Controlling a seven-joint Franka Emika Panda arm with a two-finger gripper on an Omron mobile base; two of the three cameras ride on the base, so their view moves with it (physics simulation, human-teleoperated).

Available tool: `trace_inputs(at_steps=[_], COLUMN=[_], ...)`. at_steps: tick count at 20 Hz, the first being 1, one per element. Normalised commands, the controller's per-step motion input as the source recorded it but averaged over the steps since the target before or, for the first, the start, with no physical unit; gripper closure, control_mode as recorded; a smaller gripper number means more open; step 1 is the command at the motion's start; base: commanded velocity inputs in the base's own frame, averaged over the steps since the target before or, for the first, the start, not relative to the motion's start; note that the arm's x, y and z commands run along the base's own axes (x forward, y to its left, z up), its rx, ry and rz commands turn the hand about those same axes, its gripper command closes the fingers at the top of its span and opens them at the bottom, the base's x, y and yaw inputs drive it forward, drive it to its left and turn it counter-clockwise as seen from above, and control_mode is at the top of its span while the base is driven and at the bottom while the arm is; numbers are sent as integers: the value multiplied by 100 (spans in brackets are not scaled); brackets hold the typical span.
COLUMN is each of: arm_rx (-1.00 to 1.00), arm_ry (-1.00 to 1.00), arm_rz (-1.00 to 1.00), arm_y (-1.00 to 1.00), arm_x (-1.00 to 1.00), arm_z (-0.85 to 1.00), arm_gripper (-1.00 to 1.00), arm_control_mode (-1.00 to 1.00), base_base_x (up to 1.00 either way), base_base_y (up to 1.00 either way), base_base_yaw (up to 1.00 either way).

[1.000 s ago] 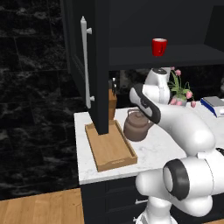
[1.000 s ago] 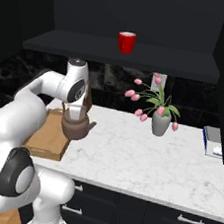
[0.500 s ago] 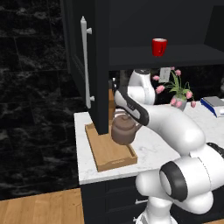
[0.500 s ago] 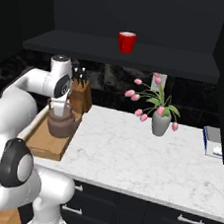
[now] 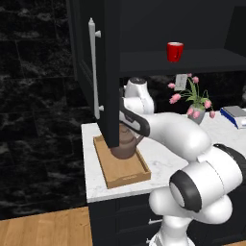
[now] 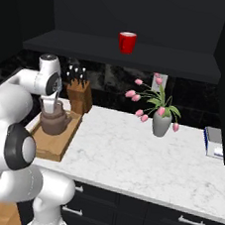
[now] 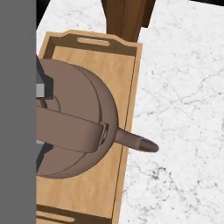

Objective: Pick the kettle from the counter and place it on the tray. Then pick the mug from the cabinet and place it on the tray. Then close the cabinet doors.

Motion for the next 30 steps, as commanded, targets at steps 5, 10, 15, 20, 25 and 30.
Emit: trace_inputs(at_steps=[5,10,15,20,25,30], arm_rx=[-4,-3,0,0,0,-2], arm_ry=[0,0,0,0,-2,-3], arm_rz=[0,0,0,0,0,0], arm_y=[27,18,0,0,0,-1], arm_x=[25,25,15,17,16,-1], arm_z=[-23,-25,-21,-19,-21,-16], arm_gripper=[100,100,100,100,100,-100], arm_control_mode=[-100,-100,-100,-100,-100,-100], base_base_x=[0,0,0,0,0,0], base_base_y=[0,0,0,0,0,0], base_base_yaw=[0,0,0,0,0,0])
